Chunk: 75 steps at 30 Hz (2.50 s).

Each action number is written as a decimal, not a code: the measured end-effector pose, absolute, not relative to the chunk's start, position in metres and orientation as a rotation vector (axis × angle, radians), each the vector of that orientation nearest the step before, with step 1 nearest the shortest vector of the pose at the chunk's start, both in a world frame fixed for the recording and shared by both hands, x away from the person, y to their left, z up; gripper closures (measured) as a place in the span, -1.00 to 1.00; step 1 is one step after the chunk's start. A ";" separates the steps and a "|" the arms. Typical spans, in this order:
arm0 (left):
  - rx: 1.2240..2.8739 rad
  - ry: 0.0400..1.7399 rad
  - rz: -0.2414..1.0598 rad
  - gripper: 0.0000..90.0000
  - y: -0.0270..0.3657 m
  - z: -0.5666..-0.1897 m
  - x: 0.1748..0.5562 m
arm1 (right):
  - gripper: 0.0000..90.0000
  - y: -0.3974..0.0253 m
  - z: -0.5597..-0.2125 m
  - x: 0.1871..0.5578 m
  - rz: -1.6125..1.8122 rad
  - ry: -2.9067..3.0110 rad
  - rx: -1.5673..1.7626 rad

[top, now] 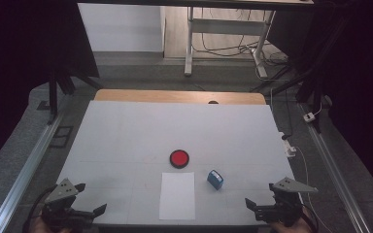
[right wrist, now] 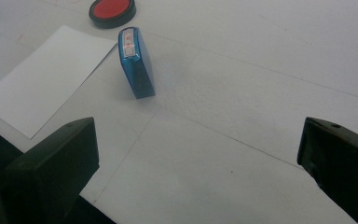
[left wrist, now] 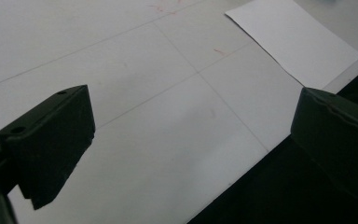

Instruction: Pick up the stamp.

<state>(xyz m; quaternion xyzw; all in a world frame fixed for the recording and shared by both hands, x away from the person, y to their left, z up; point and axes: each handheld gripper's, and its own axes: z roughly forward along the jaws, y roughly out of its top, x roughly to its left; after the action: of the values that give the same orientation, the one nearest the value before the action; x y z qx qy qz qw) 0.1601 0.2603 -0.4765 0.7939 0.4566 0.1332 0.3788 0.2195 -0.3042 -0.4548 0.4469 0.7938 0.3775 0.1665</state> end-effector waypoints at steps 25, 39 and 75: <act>2.036 1.154 0.266 -0.99 0.262 -0.479 0.164 | -1.00 -0.298 -0.455 0.218 1.033 2.315 1.204; 2.040 1.153 0.260 -0.98 0.261 -0.479 0.165 | -1.00 -0.292 -0.450 0.218 1.056 2.296 1.159; 2.032 1.160 0.251 -0.98 0.262 -0.480 0.165 | -1.00 -0.262 -0.453 0.231 1.113 2.375 0.986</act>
<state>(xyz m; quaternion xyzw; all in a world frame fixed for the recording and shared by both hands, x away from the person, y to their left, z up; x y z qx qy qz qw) 0.1649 0.2623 -0.4796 0.7972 0.4552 0.0987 0.3840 0.2309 -0.2623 -0.4527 0.3468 0.8353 0.3916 0.1690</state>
